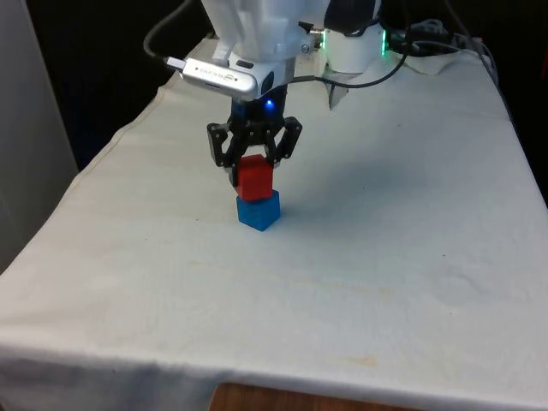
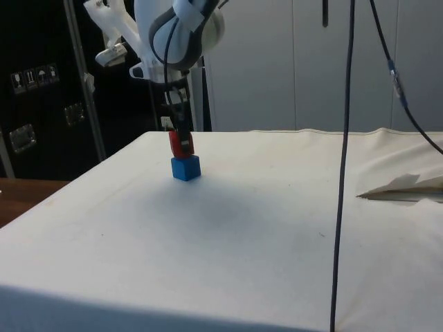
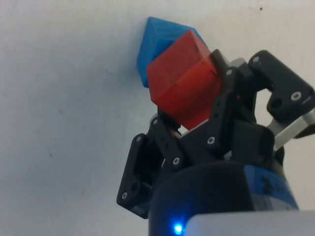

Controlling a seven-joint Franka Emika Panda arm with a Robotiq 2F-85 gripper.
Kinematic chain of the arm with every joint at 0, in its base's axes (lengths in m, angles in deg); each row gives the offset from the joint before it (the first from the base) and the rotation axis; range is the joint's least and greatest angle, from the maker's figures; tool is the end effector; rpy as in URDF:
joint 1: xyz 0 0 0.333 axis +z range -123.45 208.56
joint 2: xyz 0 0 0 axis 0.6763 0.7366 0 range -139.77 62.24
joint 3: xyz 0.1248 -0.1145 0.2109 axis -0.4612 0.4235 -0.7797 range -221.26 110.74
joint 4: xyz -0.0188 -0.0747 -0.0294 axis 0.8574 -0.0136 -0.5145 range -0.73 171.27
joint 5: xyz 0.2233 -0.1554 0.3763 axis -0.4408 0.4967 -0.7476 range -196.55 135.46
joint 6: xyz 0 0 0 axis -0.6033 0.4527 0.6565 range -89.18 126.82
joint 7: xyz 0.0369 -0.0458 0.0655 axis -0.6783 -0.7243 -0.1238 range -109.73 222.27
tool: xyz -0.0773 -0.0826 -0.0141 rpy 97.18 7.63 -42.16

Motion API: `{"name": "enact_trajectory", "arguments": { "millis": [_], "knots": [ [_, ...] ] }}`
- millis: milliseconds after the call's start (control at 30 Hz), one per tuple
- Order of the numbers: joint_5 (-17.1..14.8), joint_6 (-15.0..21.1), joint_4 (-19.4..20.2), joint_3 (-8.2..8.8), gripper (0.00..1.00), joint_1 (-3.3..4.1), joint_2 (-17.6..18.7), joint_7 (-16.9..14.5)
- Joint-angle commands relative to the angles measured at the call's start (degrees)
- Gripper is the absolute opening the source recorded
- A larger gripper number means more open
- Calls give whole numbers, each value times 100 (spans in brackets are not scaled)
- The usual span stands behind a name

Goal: Stack the two cubes.

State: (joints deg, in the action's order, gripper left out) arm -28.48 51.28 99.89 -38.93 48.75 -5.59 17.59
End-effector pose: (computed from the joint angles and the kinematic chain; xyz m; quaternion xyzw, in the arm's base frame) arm 0.6703 -0.1206 0.1349 0.9552 0.2815 -0.0141 0.0908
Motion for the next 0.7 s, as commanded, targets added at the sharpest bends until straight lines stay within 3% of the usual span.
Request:
{"name": "enact_trajectory", "arguments": {
  "millis": [0, 100, 333, 367, 400, 433, 667],
  "knots": [
    [-11, 74, 11, -11, 3, -11, 11, -11],
    [0, 17, 6, 0, 3, 0, 11, 0],
    [-63, 178, 23, -52, 3, -57, 103, -80],
    [-69, 178, 29, -52, 3, -57, 109, -86],
    [-11, 120, 23, 0, 3, -11, 86, -34],
    [-69, 178, 29, -46, 3, -52, 109, -86],
    [-40, 143, 23, -17, 3, -23, 97, -57]
  ]
}}
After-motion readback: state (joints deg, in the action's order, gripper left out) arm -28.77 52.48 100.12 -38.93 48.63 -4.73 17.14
